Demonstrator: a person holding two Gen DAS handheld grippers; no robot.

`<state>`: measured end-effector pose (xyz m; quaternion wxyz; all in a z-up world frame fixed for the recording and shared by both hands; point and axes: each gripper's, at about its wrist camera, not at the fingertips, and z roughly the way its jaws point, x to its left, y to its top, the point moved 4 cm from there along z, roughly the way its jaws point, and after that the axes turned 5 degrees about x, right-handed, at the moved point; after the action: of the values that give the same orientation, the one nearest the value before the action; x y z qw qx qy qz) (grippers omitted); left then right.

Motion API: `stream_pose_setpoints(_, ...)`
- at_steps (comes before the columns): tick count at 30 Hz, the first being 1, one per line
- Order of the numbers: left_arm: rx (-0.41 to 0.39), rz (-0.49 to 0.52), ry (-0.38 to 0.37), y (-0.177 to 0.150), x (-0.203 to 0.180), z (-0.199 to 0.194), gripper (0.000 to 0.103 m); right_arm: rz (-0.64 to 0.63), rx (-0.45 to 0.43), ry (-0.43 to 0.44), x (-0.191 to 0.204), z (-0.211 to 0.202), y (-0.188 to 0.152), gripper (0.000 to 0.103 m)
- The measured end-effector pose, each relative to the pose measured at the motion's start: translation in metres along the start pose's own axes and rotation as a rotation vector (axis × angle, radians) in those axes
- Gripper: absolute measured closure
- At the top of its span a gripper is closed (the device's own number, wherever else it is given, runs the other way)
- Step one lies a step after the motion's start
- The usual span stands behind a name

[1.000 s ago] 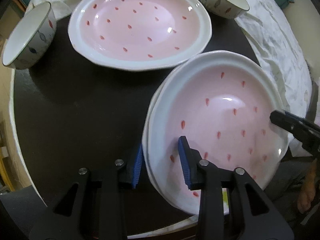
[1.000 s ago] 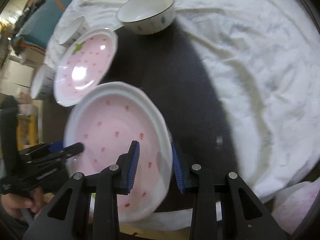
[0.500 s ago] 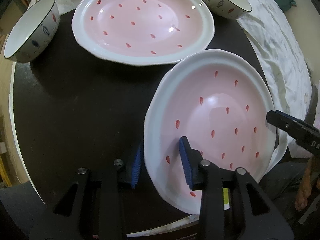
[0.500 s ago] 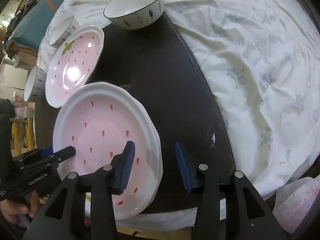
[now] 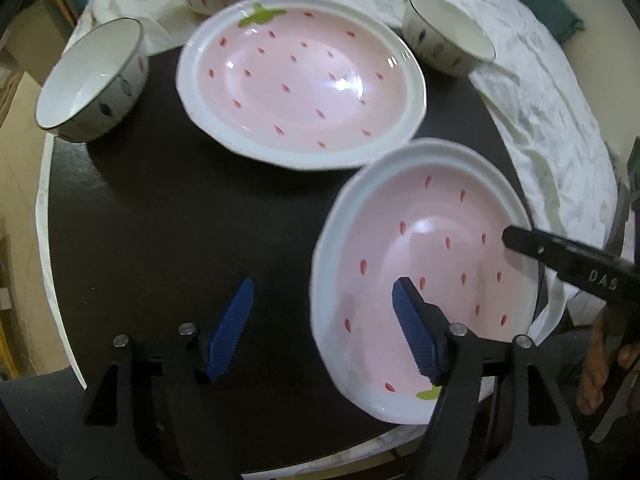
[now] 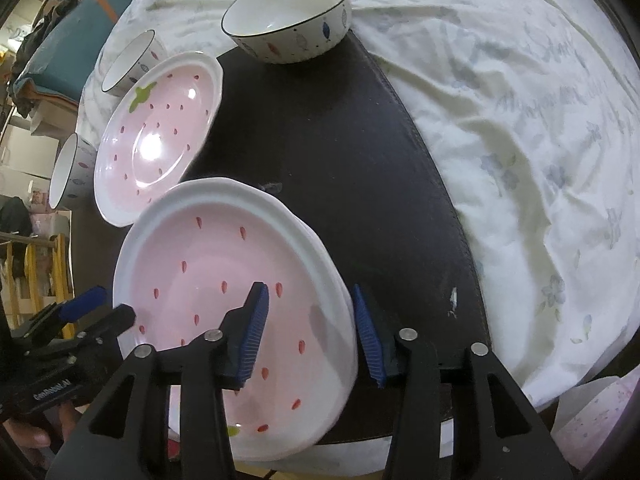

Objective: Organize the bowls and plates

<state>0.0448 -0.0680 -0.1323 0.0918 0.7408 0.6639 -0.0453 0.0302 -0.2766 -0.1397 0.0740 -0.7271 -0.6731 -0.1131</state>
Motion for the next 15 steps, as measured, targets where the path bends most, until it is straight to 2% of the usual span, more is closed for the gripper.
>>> stream_pose_setpoints(2, -0.046, -0.032, -0.004, 0.005, 0.008, -0.009, 0.034, -0.007, -0.018, 0.002, 0.004, -0.002, 0.002, 0.045)
stream_pose_setpoints(4, -0.092, -0.056, 0.025, 0.011, 0.015, -0.015, 0.034, -0.018, -0.048, -0.007, 0.01, -0.006, 0.005, 0.029)
stream_pose_setpoints(6, -0.121, -0.072, 0.052, 0.014, 0.02, -0.019, 0.033, -0.037, -0.078, -0.002, 0.016, -0.011, 0.007, 0.026)
stream_pose_setpoints(9, -0.151, -0.093, 0.08, 0.019, 0.026, -0.023, 0.026, -0.064, -0.099, 0.017, 0.025, -0.015, 0.01, 0.021)
stream_pose_setpoints(12, -0.205, -0.124, 0.074, 0.02, 0.034, -0.032, 0.026, -0.073, -0.129, 0.059, 0.035, -0.02, 0.014, 0.019)
stream_pose_setpoints(15, -0.271, -0.157, 0.067, 0.022, 0.044, -0.043, 0.024, -0.119, -0.195, 0.102, 0.054, -0.035, 0.019, 0.018)
